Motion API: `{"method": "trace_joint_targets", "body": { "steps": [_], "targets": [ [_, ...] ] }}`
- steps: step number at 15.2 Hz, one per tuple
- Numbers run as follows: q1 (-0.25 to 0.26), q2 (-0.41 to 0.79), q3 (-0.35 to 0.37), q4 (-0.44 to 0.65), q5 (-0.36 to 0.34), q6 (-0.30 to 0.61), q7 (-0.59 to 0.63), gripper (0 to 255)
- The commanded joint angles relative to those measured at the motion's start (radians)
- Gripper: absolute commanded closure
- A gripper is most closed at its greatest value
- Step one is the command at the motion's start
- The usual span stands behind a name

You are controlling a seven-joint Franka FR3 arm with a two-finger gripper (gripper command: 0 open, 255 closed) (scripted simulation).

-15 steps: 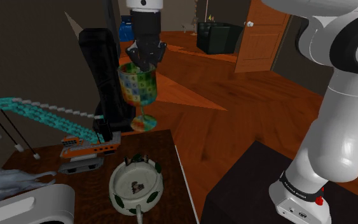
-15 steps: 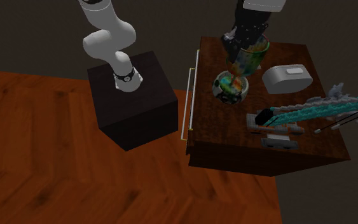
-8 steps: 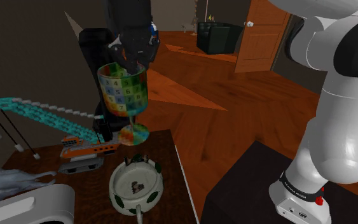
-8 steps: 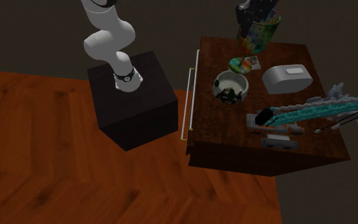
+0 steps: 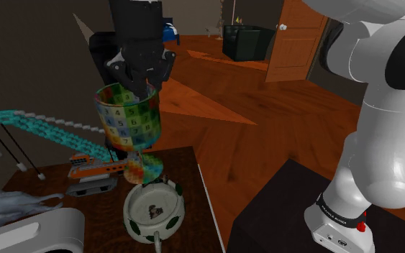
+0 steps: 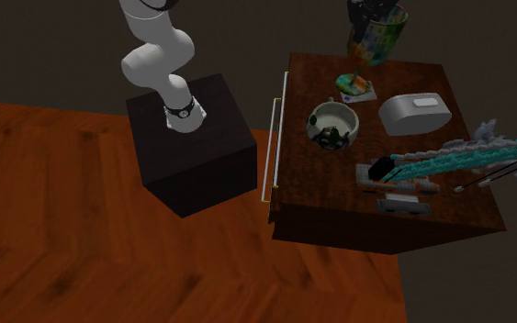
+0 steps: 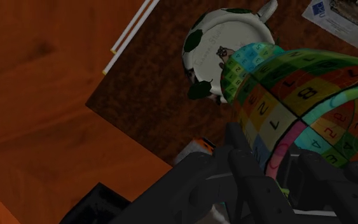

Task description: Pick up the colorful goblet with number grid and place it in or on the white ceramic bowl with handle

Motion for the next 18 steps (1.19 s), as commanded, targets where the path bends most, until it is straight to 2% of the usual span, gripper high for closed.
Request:
{"method": "trace_joint_targets", "body": {
  "steps": [1,9,18],
  "targets": [
    [-0.016,-0.026,-0.001,-0.062,0.016,0.04,-0.004,255],
    [-0.054,-0.097,-0.009,-0.264,0.058,0.181,-0.022,255],
    [-0.073,-0.141,-0.016,-0.439,0.082,0.318,-0.035,255]
  ]
}}
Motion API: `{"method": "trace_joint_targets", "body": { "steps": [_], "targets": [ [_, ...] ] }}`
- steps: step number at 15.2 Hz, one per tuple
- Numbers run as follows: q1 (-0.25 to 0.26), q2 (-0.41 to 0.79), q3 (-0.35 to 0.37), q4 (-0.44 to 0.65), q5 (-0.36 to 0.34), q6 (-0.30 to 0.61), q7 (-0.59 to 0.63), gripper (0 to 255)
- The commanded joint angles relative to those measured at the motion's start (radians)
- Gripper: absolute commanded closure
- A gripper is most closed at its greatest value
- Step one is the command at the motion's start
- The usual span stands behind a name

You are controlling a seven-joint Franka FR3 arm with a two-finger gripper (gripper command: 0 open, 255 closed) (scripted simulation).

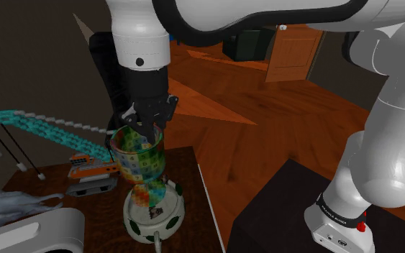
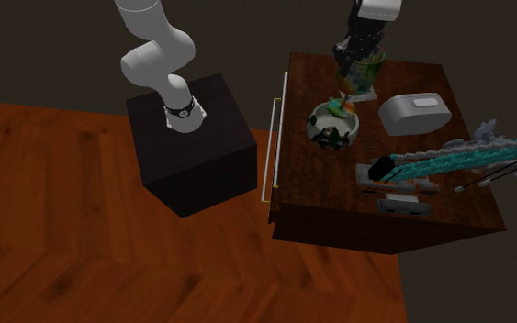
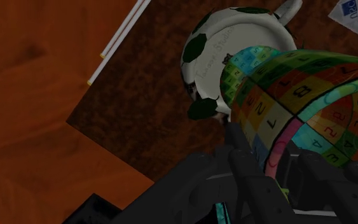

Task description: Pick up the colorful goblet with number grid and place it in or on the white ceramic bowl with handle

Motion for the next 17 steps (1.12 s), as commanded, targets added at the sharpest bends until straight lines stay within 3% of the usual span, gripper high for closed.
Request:
{"method": "trace_joint_targets", "body": {
  "steps": [1,4,11,12,17],
  "targets": [
    [-0.003,-0.009,-0.001,-0.035,0.005,0.029,-0.002,255],
    [-0.006,-0.016,-0.002,-0.081,0.008,0.069,-0.004,255],
    [-0.006,-0.016,-0.002,-0.081,0.008,0.069,-0.004,255],
    [-0.006,-0.016,-0.002,-0.081,0.008,0.069,-0.004,0],
    [-0.006,-0.016,-0.002,-0.081,0.008,0.069,-0.004,0]
  ]
}}
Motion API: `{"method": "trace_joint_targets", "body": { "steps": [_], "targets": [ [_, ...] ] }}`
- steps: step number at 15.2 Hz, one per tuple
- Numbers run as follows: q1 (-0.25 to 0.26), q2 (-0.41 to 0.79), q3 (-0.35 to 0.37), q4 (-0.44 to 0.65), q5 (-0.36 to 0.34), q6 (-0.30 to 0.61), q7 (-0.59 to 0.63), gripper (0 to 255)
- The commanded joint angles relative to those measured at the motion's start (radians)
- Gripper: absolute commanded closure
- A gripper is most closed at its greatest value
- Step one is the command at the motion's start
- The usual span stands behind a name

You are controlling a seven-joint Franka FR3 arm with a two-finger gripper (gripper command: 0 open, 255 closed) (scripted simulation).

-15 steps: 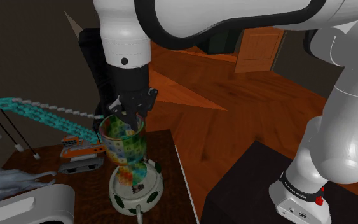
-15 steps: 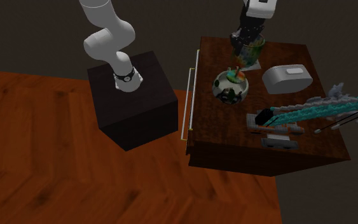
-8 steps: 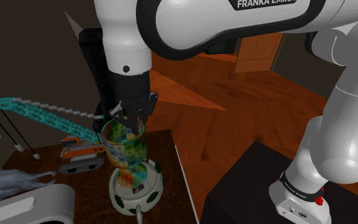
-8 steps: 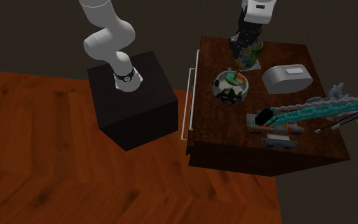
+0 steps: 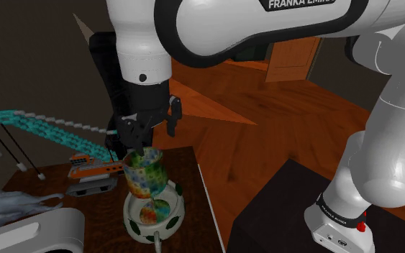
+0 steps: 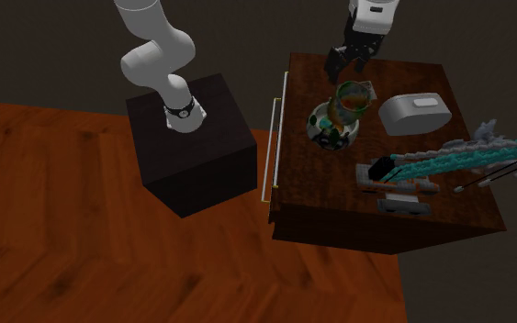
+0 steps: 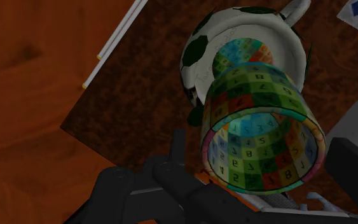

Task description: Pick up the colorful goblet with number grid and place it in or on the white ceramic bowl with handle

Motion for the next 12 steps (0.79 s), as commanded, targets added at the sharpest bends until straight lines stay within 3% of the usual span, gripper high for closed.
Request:
{"method": "trace_joint_targets", "body": {
  "steps": [1,4,12],
  "targets": [
    [0.002,0.005,0.001,0.039,-0.002,-0.035,0.001,0],
    [0.013,0.028,0.006,0.161,-0.015,-0.137,0.008,0],
    [0.013,0.028,0.006,0.161,-0.015,-0.137,0.008,0]
  ]
}}
